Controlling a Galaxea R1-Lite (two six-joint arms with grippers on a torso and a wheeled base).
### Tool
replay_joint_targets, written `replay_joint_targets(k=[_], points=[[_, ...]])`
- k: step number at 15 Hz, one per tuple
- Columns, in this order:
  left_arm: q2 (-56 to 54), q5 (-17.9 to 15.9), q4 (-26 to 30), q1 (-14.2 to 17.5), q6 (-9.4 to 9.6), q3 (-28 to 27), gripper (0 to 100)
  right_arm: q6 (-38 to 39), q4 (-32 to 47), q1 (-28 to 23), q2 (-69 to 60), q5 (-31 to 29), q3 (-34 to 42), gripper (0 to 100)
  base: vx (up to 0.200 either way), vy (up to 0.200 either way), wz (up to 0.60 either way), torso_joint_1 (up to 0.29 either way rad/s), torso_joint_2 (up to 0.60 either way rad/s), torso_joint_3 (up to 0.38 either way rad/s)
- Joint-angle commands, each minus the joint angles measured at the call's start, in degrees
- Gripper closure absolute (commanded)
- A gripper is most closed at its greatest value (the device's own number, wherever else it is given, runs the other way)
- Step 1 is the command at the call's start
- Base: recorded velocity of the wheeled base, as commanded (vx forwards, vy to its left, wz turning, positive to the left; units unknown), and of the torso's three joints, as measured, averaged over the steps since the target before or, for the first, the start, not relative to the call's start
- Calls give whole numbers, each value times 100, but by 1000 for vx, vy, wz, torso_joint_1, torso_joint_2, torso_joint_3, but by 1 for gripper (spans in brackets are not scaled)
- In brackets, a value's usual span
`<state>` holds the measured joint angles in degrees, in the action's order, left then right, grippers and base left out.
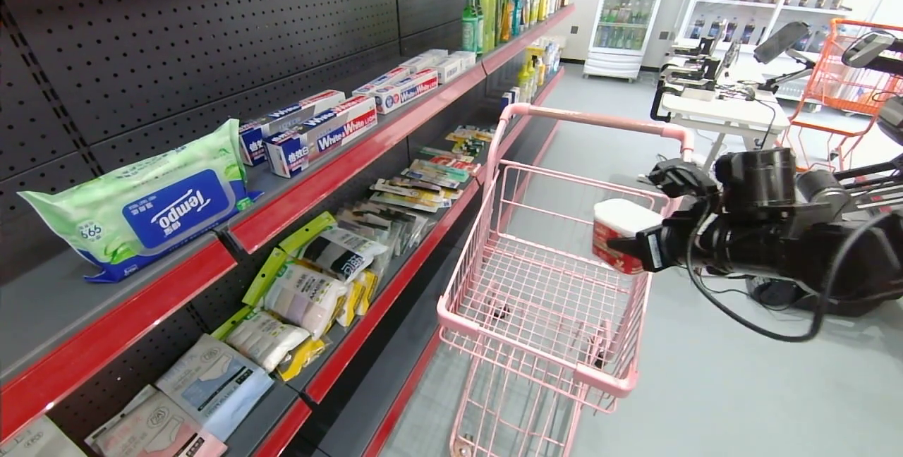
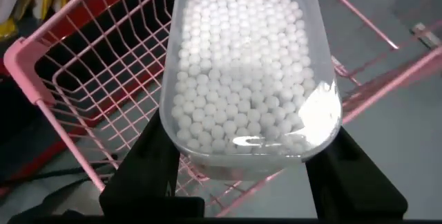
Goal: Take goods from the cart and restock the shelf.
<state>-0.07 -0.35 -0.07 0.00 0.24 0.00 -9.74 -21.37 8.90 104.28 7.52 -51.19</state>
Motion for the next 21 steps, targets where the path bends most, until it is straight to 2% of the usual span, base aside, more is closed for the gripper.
replay_joint_targets(k=[1,2,4,6,9,13,21], points=[[7,0,-1,0,2,0,0,165,19,-125,-1867,-840,1181,100,0,0,0,0,0,0],[7,0,-1,0,2,0,0,139,159,-319,-2544,-1077,1542,100,0,0,0,0,0,0],[7,0,-1,0,2,0,0,104,634,-670,-3493,-1192,1972,100,0,0,0,0,0,0],[7,0,-1,0,2,0,0,42,696,-881,-4117,-1288,2359,100,0,0,0,0,0,0],[7,0,-1,0,-7,0,0,-160,766,-1233,-4522,-1288,2465,100,0,0,0,0,0,0],[7,0,-1,0,-7,0,0,-318,766,-1285,-4785,-1288,2552,100,0,0,0,41,-99,-57],[7,0,-1,0,2,0,0,-933,766,-1259,-5154,-1271,2790,100,0,0,0,232,-508,-281]])
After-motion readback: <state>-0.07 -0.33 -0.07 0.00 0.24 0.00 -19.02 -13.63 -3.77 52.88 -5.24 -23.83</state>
